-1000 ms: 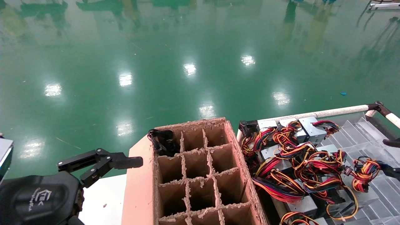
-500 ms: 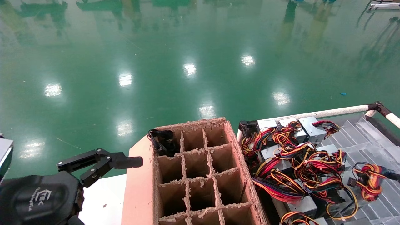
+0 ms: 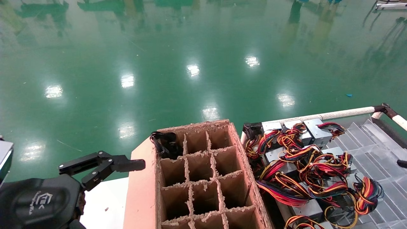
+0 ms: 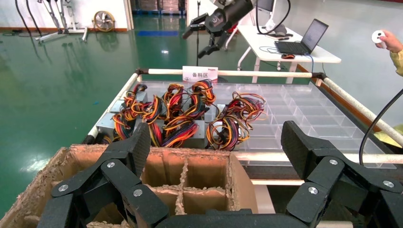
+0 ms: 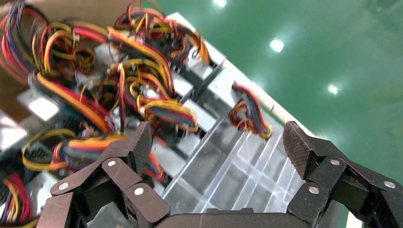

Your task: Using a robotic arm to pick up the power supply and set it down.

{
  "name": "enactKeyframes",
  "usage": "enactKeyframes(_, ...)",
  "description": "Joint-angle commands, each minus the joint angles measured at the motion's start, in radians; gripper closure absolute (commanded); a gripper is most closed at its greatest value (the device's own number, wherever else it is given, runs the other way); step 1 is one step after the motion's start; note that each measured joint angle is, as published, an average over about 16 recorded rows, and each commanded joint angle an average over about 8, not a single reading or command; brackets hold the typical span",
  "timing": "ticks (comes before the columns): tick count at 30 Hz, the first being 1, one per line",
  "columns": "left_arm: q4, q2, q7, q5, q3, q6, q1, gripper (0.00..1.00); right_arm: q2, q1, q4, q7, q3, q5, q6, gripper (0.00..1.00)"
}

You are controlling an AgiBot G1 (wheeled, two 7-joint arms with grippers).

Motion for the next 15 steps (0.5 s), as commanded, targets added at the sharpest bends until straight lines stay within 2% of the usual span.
enactKeyframes(1, 0.0, 0.0, 0.0, 0.0, 0.0, 0.0, 0.0, 0.0, -0.001, -0.011, 0.019, 0.01, 0.003, 0.011, 0.0, 0.0)
enactKeyframes(15, 0.0, 0.0, 0.0, 0.0, 0.0, 0.0, 0.0, 0.0, -0.042, -0.207, 0.282, 0.155, 0.064, 0.199, 0.015, 0.0)
